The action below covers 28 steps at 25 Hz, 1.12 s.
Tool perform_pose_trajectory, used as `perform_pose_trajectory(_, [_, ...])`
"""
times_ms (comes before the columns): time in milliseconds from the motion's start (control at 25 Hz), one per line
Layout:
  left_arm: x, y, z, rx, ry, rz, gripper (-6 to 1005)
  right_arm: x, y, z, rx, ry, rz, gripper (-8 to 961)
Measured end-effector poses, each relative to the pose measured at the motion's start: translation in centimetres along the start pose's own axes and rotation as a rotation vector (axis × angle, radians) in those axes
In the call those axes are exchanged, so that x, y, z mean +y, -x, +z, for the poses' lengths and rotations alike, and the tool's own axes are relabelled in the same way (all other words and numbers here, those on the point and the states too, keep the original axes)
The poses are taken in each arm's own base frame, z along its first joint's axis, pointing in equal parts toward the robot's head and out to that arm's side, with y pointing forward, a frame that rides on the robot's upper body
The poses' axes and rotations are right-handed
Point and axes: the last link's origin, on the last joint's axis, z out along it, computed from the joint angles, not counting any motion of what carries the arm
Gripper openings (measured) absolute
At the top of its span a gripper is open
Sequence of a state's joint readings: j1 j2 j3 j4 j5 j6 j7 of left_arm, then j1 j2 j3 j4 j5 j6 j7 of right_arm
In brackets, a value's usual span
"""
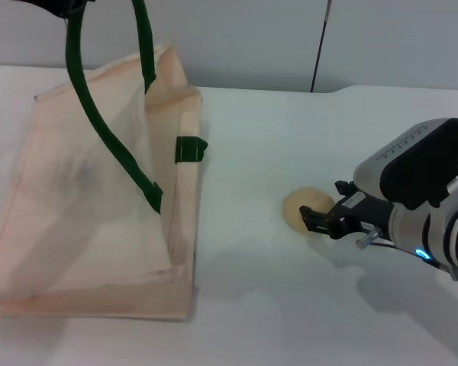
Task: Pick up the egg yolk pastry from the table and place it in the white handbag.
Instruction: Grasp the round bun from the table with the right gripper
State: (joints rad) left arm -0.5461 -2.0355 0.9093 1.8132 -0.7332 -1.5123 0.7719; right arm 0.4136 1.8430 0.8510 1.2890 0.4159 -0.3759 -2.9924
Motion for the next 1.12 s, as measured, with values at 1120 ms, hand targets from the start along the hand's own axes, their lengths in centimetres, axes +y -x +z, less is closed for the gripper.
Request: perform_pose_trajectory(1120, [0.1, -0.5, -0.4, 0.005, -0.005, 0.013, 121, -0.2, -0.6, 1.5, 0.022, -0.003, 0.013, 689])
